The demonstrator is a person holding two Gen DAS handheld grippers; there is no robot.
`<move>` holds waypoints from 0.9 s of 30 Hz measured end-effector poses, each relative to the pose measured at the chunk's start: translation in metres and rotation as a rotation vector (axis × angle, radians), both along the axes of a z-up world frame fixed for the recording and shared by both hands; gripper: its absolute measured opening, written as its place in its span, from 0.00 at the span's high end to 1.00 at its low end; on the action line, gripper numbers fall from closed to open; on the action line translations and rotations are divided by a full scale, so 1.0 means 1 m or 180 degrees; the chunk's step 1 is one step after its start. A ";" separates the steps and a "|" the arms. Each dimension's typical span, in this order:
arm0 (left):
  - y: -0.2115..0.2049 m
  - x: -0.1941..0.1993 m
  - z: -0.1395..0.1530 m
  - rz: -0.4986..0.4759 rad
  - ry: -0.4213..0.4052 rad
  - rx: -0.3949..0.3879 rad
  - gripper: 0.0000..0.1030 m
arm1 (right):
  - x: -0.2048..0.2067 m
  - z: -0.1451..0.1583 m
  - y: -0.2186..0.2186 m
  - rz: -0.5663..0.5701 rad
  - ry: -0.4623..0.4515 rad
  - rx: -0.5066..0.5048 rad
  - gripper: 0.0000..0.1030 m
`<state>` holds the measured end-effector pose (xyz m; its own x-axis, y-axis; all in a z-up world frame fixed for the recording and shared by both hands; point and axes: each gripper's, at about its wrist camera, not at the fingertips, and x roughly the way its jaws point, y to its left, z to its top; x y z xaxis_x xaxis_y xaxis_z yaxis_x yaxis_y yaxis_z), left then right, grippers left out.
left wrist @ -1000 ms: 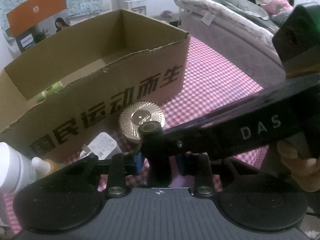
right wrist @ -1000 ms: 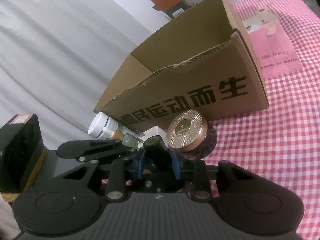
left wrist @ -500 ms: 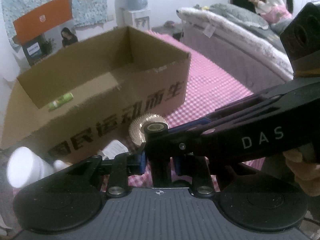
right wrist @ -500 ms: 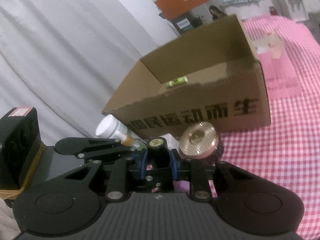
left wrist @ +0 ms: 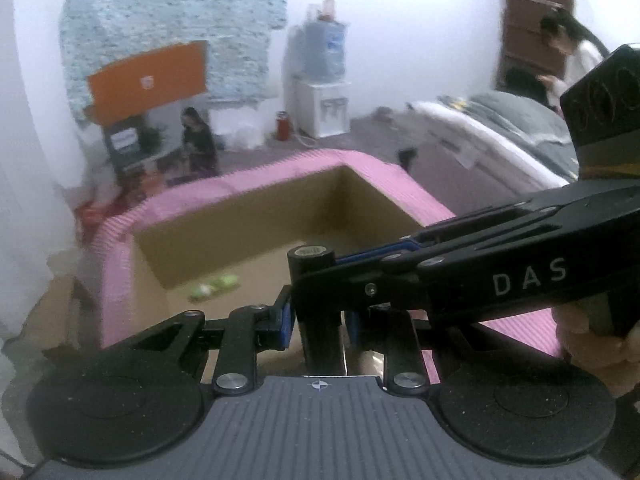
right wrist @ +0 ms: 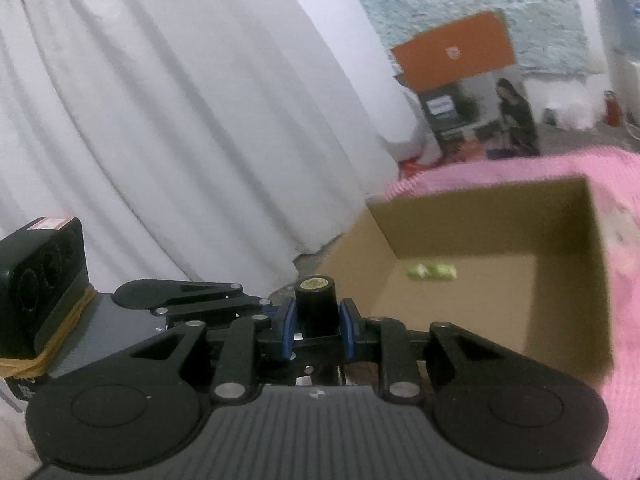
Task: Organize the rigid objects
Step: 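Carry the black cylinder with the right gripper over the cardboard box, then open the right gripper to drop the black cylinder into the box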
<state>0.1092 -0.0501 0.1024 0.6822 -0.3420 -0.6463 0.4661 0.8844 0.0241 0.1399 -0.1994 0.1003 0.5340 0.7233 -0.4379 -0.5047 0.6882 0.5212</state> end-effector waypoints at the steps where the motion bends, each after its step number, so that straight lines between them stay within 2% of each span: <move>1: 0.003 0.007 0.001 0.0046 0.0006 0.0010 0.76 | 0.011 0.002 0.004 0.0038 0.0007 0.0010 0.75; 5: 0.012 0.045 -0.009 0.0232 0.0178 0.0133 0.76 | 0.065 -0.007 0.023 0.0181 0.0283 0.0041 0.75; 11: 0.024 0.093 -0.047 0.0407 0.0624 0.0327 0.76 | 0.135 -0.054 0.043 0.0346 0.1023 0.0028 0.75; 16: 0.039 0.113 -0.066 0.0522 0.0898 0.0365 0.72 | 0.169 -0.088 0.059 0.0468 0.1472 -0.0028 0.76; 19: 0.045 0.116 -0.067 0.0572 0.0946 0.0372 0.61 | 0.187 -0.104 0.068 0.0514 0.1726 -0.0082 0.76; 21: 0.046 0.115 -0.065 0.0621 0.0926 0.0384 0.50 | 0.197 -0.112 0.074 0.0491 0.1835 -0.0155 0.75; 27: 0.046 0.112 -0.053 0.0632 0.0794 0.0364 0.34 | 0.211 -0.128 0.093 0.0459 0.1947 -0.0297 0.74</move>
<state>0.2217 -0.0039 0.0489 0.5442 -0.1338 -0.8282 0.2890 0.9567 0.0354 0.3508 -0.1068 -0.0278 0.0674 0.7134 -0.6975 -0.2258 0.6919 0.6858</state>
